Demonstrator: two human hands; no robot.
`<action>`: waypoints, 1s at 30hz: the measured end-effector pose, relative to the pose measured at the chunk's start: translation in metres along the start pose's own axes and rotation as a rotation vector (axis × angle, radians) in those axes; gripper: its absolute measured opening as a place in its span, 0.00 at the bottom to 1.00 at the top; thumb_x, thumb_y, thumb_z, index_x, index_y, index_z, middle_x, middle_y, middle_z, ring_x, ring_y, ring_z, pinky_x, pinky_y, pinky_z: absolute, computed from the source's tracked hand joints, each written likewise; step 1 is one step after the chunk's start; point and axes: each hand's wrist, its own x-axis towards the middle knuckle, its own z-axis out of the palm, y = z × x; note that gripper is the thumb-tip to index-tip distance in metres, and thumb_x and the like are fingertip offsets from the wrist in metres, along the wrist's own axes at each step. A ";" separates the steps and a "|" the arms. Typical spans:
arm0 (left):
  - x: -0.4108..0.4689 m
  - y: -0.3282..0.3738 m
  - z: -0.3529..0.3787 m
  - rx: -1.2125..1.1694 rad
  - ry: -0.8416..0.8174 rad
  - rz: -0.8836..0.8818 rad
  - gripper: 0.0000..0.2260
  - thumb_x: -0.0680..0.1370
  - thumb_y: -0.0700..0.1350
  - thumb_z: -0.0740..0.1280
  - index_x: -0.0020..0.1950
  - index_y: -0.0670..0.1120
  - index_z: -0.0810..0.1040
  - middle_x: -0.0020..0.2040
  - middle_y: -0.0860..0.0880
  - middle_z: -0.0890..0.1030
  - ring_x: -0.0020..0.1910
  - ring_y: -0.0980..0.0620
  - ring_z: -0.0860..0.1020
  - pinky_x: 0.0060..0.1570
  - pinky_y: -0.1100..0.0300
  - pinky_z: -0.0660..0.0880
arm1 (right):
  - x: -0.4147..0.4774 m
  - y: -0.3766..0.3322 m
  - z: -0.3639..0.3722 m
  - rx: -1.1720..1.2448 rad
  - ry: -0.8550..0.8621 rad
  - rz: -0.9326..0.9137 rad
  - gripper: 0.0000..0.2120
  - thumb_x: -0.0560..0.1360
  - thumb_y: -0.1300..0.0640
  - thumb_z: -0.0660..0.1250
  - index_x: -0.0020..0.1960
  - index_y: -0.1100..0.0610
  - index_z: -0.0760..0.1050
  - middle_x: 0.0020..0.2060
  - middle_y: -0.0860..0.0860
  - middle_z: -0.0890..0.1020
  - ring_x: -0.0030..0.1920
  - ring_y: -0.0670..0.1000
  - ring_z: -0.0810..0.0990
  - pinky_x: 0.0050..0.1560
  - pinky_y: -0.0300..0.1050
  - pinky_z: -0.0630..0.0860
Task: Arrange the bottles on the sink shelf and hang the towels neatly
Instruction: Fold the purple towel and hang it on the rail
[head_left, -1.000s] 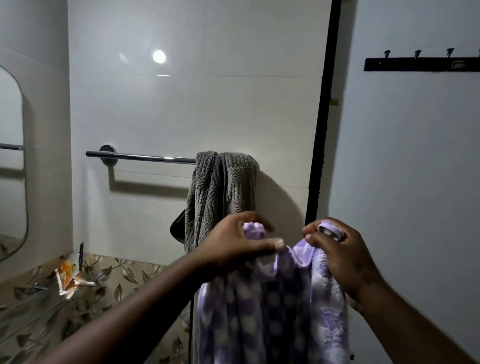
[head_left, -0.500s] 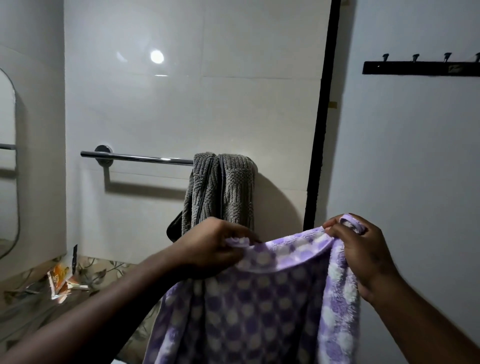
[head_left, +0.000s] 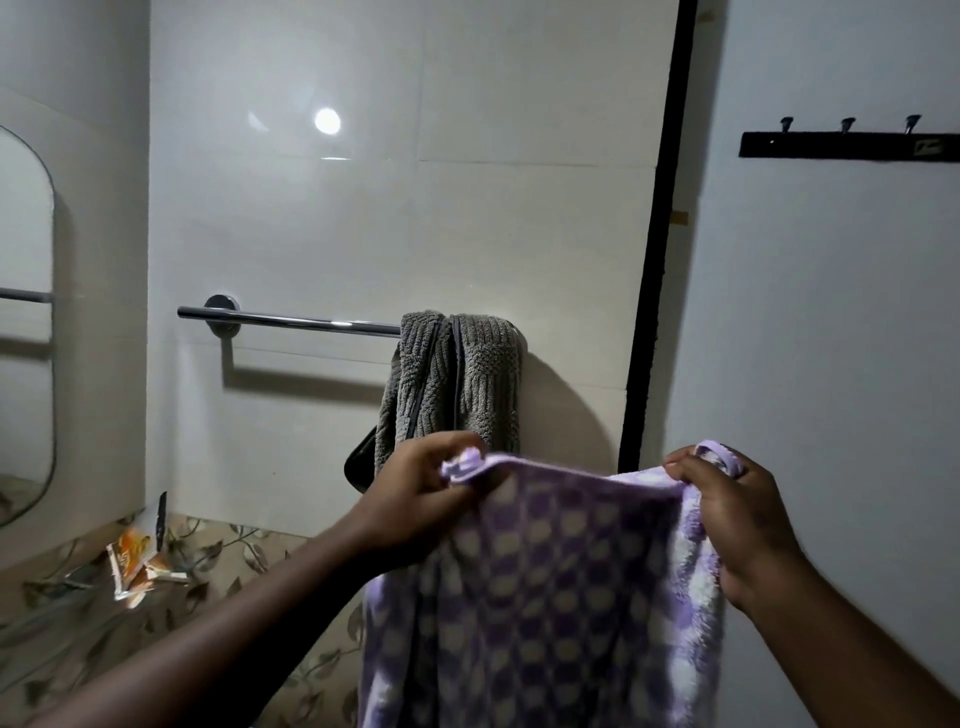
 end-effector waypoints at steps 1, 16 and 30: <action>0.000 0.002 0.005 -0.197 0.057 -0.122 0.16 0.79 0.48 0.73 0.37 0.42 0.73 0.34 0.53 0.72 0.34 0.56 0.69 0.33 0.62 0.66 | -0.002 0.001 0.002 -0.004 -0.028 -0.003 0.08 0.72 0.63 0.70 0.42 0.68 0.74 0.34 0.56 0.76 0.37 0.54 0.74 0.44 0.48 0.71; 0.008 0.012 0.027 0.896 -0.428 0.178 0.30 0.68 0.69 0.71 0.68 0.65 0.71 0.52 0.55 0.84 0.48 0.53 0.80 0.42 0.58 0.73 | -0.007 -0.003 0.017 -0.067 -0.151 -0.074 0.05 0.75 0.58 0.72 0.40 0.57 0.79 0.33 0.52 0.81 0.37 0.54 0.79 0.46 0.53 0.78; 0.009 -0.014 0.025 0.171 -0.093 -0.300 0.13 0.73 0.51 0.76 0.34 0.51 0.73 0.30 0.55 0.72 0.30 0.52 0.70 0.33 0.58 0.64 | -0.013 -0.015 0.009 -0.097 -0.242 -0.154 0.04 0.76 0.56 0.75 0.43 0.53 0.82 0.43 0.56 0.87 0.49 0.65 0.85 0.58 0.65 0.80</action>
